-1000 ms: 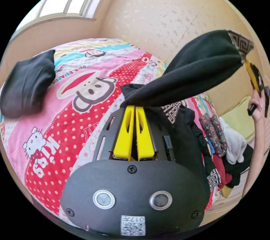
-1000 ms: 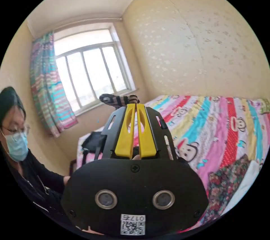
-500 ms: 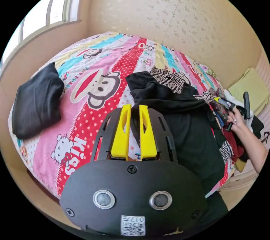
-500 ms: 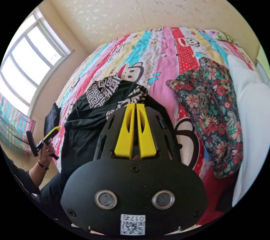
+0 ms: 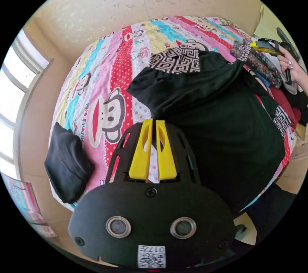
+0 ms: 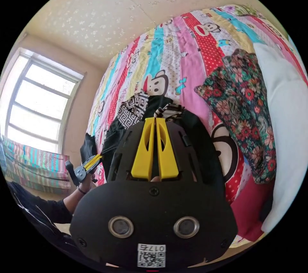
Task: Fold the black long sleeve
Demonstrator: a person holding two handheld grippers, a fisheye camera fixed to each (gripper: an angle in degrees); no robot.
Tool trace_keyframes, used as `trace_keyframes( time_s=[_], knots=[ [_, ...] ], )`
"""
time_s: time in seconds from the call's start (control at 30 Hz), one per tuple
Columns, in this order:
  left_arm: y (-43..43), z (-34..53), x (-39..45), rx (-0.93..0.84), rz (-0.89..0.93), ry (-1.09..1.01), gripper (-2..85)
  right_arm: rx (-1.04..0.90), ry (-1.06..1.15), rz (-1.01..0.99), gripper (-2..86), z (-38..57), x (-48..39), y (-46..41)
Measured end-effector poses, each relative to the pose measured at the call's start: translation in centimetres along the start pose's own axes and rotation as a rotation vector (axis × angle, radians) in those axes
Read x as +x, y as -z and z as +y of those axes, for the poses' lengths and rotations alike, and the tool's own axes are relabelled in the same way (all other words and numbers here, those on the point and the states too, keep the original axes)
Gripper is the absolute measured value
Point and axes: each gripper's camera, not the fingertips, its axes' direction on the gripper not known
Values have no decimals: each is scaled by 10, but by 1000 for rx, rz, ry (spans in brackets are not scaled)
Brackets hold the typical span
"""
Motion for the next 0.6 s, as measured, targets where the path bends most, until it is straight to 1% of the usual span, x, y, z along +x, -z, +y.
trace_keyframes(
  time_s=[0.03, 0.07, 0.1, 0.13, 0.17, 0.2, 0.23, 0.27, 0.3, 0.33, 0.43, 0.53, 0.57, 0.6],
  knots=[
    [6, 2, 0, 19, -2, 8, 17, 42, 47, -16, 9, 2, -7, 9],
    [14, 7, 1, 44, -8, 26, 19, 53, 51, -10, 10, 4, -8, 11],
    [12, 14, 3, 33, -26, 44, 22, 44, 27, 31, 11, 9, -4, 9],
    [8, 17, 4, 12, -37, 49, 24, -8, -9, 102, 13, 15, 8, -1],
    [-7, 24, 8, -55, -56, 52, 30, -47, -25, 142, 14, 19, 15, -9],
    [-21, 30, 12, -137, -46, 40, 35, -131, -43, 217, 16, 29, 32, -28],
    [-26, 32, 13, -164, -33, 36, 38, -211, -81, 281, 18, 40, 48, -45],
    [-26, 35, 13, -161, -7, 43, 42, -244, -105, 305, 19, 44, 55, -51],
    [-17, 36, 8, -116, 20, 56, 46, -283, -154, 339, 22, 51, 65, -57],
    [-12, 36, 5, -97, 36, 59, 51, -272, -171, 332, 28, 57, 69, -55],
    [10, 31, -23, -40, 73, 75, 93, -187, -201, 298, 57, 64, 68, -39],
    [43, 19, -71, 90, 103, 143, 89, -131, -227, 236, 80, 68, 56, -18],
    [50, 11, -90, 150, 165, 140, 86, -122, -228, 211, 80, 70, 52, -15],
    [49, -2, -105, 174, 262, 107, 84, -104, -230, 145, 81, 73, 41, -11]
  ],
)
